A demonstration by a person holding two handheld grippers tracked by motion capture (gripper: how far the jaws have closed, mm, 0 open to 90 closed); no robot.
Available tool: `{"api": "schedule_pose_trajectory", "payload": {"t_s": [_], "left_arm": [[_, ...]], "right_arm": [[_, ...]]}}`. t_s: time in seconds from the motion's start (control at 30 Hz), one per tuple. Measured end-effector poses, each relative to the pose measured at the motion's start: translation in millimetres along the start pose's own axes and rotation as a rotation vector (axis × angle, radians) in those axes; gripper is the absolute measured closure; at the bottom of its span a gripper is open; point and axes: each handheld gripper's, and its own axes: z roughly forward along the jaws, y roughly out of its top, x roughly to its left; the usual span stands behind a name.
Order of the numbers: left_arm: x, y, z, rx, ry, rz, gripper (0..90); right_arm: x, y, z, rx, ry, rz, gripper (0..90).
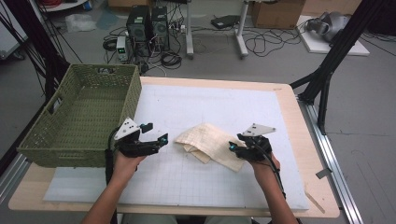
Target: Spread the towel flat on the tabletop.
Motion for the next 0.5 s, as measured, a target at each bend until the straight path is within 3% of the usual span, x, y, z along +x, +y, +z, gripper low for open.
{"api": "schedule_pose_trajectory", "payload": {"t_s": [0.03,0.07,0.1,0.13,0.17,0.2,0.3,0.4,0.5], "left_arm": [[-0.1,0.0,0.1,0.000,0.000,0.000,20.8],[-0.2,-0.1,0.2,0.000,-0.001,0.001,20.8],[-0.2,-0.2,0.2,0.001,0.000,0.002,20.8],[0.0,-0.6,0.2,0.002,0.000,0.002,20.8],[0.0,-0.6,0.2,0.002,0.000,0.002,20.8],[0.4,-1.2,0.3,0.006,0.000,0.003,20.8],[0.3,-1.4,0.7,0.010,0.000,0.007,20.8],[-0.1,-1.9,1.6,0.014,-0.003,0.007,20.8],[-0.3,-2.7,3.1,0.024,-0.005,0.009,20.8]], "right_arm": [[6.8,6.2,1.7,-0.015,0.024,-0.024,49.4],[22.3,17.7,7.2,-0.031,0.066,-0.079,47.9],[22.3,17.7,7.2,-0.031,0.066,-0.079,47.9],[37.2,26.6,14.9,-0.034,0.110,-0.128,48.0],[37.2,26.6,14.9,-0.034,0.110,-0.128,48.0],[49.2,31.7,23.6,-0.023,0.142,-0.167,47.9],[60.5,34.3,35.6,0.005,0.164,-0.203,46.8],[66.5,34.7,41.0,0.027,0.143,-0.234,48.5],[69.8,34.5,47.3,0.070,0.067,-0.276,60.6]]}}
